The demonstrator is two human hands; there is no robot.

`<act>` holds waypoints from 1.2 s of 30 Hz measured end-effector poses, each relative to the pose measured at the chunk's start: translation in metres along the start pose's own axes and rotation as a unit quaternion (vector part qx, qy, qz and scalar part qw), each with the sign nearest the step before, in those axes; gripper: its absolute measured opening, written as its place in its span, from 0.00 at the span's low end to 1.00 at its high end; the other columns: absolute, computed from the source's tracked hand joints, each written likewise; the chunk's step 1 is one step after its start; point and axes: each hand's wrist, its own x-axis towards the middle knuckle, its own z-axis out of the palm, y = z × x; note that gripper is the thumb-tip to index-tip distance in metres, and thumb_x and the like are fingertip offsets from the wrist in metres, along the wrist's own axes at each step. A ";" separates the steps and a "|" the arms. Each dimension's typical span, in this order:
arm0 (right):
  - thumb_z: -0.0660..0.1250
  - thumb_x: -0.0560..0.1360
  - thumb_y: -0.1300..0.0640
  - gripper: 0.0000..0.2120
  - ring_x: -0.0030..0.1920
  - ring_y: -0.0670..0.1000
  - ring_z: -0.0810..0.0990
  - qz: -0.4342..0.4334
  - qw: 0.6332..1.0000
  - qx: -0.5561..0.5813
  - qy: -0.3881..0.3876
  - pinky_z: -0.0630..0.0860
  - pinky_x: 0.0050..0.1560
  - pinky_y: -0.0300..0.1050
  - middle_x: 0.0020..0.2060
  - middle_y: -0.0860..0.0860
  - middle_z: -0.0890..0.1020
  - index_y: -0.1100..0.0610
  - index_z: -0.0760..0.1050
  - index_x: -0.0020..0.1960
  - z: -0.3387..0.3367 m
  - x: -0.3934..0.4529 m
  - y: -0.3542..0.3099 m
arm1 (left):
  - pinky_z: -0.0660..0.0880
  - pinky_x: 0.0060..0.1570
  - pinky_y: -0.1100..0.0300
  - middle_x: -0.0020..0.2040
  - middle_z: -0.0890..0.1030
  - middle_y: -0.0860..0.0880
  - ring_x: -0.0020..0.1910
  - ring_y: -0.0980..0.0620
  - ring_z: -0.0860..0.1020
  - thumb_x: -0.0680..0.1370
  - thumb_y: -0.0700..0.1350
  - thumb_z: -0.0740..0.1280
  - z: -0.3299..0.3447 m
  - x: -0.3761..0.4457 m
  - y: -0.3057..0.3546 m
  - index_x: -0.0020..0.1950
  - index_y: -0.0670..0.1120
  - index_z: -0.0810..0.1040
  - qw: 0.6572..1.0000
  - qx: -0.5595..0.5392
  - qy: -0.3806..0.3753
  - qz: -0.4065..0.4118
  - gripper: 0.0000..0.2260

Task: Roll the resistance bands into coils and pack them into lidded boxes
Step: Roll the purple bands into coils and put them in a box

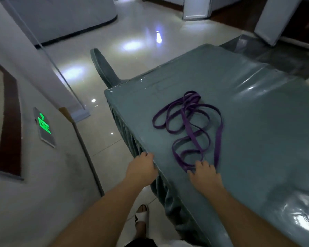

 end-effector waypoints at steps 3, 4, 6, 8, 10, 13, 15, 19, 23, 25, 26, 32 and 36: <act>0.60 0.82 0.41 0.26 0.70 0.59 0.72 0.022 1.000 0.009 -0.015 0.73 0.68 0.58 0.70 0.54 0.73 0.54 0.66 0.74 -0.001 0.015 -0.018 | 0.78 0.60 0.46 0.64 0.76 0.48 0.60 0.45 0.76 0.80 0.53 0.64 -0.006 0.035 -0.017 0.68 0.50 0.73 0.998 0.024 -0.035 0.048 0.17; 0.61 0.82 0.43 0.25 0.69 0.59 0.72 0.021 0.999 0.019 -0.018 0.72 0.69 0.57 0.70 0.56 0.73 0.56 0.66 0.74 0.000 0.020 -0.024 | 0.77 0.60 0.47 0.65 0.75 0.48 0.61 0.45 0.75 0.80 0.53 0.64 -0.008 0.046 -0.021 0.69 0.50 0.72 0.996 0.031 -0.048 0.067 0.18; 0.63 0.82 0.47 0.25 0.69 0.60 0.72 0.017 0.999 0.036 -0.016 0.71 0.70 0.55 0.70 0.58 0.74 0.58 0.66 0.74 0.000 0.029 -0.035 | 0.76 0.59 0.49 0.63 0.75 0.48 0.61 0.44 0.75 0.81 0.52 0.63 -0.012 0.067 -0.025 0.69 0.48 0.73 0.992 0.033 -0.062 0.103 0.17; 0.65 0.81 0.49 0.27 0.70 0.61 0.72 0.022 0.999 0.042 -0.003 0.69 0.72 0.53 0.70 0.59 0.74 0.60 0.66 0.76 -0.004 0.036 -0.045 | 0.78 0.58 0.48 0.60 0.76 0.47 0.57 0.44 0.76 0.81 0.51 0.63 -0.014 0.085 -0.025 0.65 0.47 0.74 0.988 0.031 -0.074 0.135 0.15; 0.65 0.81 0.51 0.27 0.70 0.61 0.72 0.032 0.998 0.049 -0.006 0.68 0.73 0.52 0.70 0.60 0.74 0.61 0.65 0.76 -0.006 0.040 -0.052 | 0.78 0.58 0.46 0.59 0.76 0.45 0.57 0.42 0.77 0.81 0.51 0.63 -0.011 0.099 -0.025 0.64 0.45 0.73 0.981 0.043 -0.095 0.163 0.14; 0.65 0.81 0.53 0.24 0.70 0.61 0.73 0.044 0.997 0.056 -0.038 0.71 0.70 0.52 0.70 0.59 0.74 0.61 0.66 0.75 -0.004 0.045 -0.057 | 0.76 0.59 0.48 0.62 0.76 0.44 0.60 0.41 0.76 0.81 0.51 0.64 -0.004 0.111 -0.023 0.67 0.45 0.72 0.971 0.064 -0.136 0.184 0.17; 0.64 0.81 0.54 0.22 0.69 0.61 0.73 0.051 0.996 0.047 -0.056 0.72 0.68 0.52 0.69 0.59 0.75 0.60 0.67 0.73 0.001 0.048 -0.056 | 0.76 0.61 0.47 0.63 0.76 0.45 0.62 0.42 0.75 0.81 0.51 0.64 0.001 0.116 -0.023 0.68 0.46 0.72 0.967 0.069 -0.158 0.187 0.18; 0.61 0.81 0.54 0.20 0.69 0.59 0.73 0.040 0.996 0.009 -0.076 0.73 0.66 0.53 0.68 0.58 0.75 0.59 0.68 0.71 0.008 0.061 -0.051 | 0.75 0.64 0.46 0.66 0.75 0.45 0.65 0.43 0.73 0.81 0.51 0.63 0.001 0.128 -0.019 0.72 0.47 0.70 0.961 0.088 -0.186 0.187 0.20; 0.61 0.82 0.56 0.25 0.70 0.60 0.72 0.044 0.995 0.016 -0.092 0.70 0.69 0.53 0.71 0.60 0.73 0.62 0.62 0.77 0.014 0.075 -0.047 | 0.76 0.64 0.45 0.66 0.75 0.45 0.64 0.42 0.74 0.81 0.50 0.63 -0.003 0.140 -0.007 0.72 0.46 0.71 0.959 0.109 -0.192 0.180 0.19; 0.61 0.82 0.56 0.31 0.72 0.61 0.71 0.068 0.992 0.029 -0.099 0.70 0.70 0.54 0.73 0.61 0.71 0.64 0.55 0.81 0.019 0.078 -0.050 | 0.75 0.64 0.46 0.67 0.75 0.45 0.65 0.43 0.74 0.82 0.50 0.62 -0.003 0.145 -0.003 0.73 0.47 0.70 0.957 0.113 -0.202 0.176 0.20; 0.62 0.82 0.55 0.31 0.72 0.61 0.71 0.075 0.992 0.021 -0.103 0.71 0.70 0.54 0.73 0.61 0.70 0.64 0.55 0.80 0.022 0.079 -0.051 | 0.75 0.64 0.46 0.67 0.75 0.45 0.65 0.43 0.74 0.82 0.50 0.63 -0.003 0.147 -0.001 0.73 0.48 0.70 0.956 0.110 -0.208 0.174 0.20; 0.64 0.80 0.54 0.25 0.69 0.59 0.73 0.051 0.990 -0.090 -0.099 0.68 0.71 0.54 0.69 0.59 0.73 0.59 0.64 0.74 0.036 0.073 -0.052 | 0.76 0.61 0.52 0.64 0.76 0.46 0.61 0.45 0.76 0.81 0.50 0.64 0.007 0.158 0.003 0.72 0.49 0.73 0.947 0.108 -0.249 0.172 0.19; 0.62 0.81 0.57 0.19 0.68 0.59 0.74 0.049 0.984 -0.129 -0.117 0.65 0.70 0.54 0.68 0.57 0.76 0.56 0.69 0.71 0.036 0.072 -0.051 | 0.77 0.61 0.51 0.62 0.77 0.46 0.59 0.46 0.77 0.81 0.49 0.64 0.012 0.170 0.004 0.68 0.48 0.74 0.939 0.105 -0.269 0.187 0.17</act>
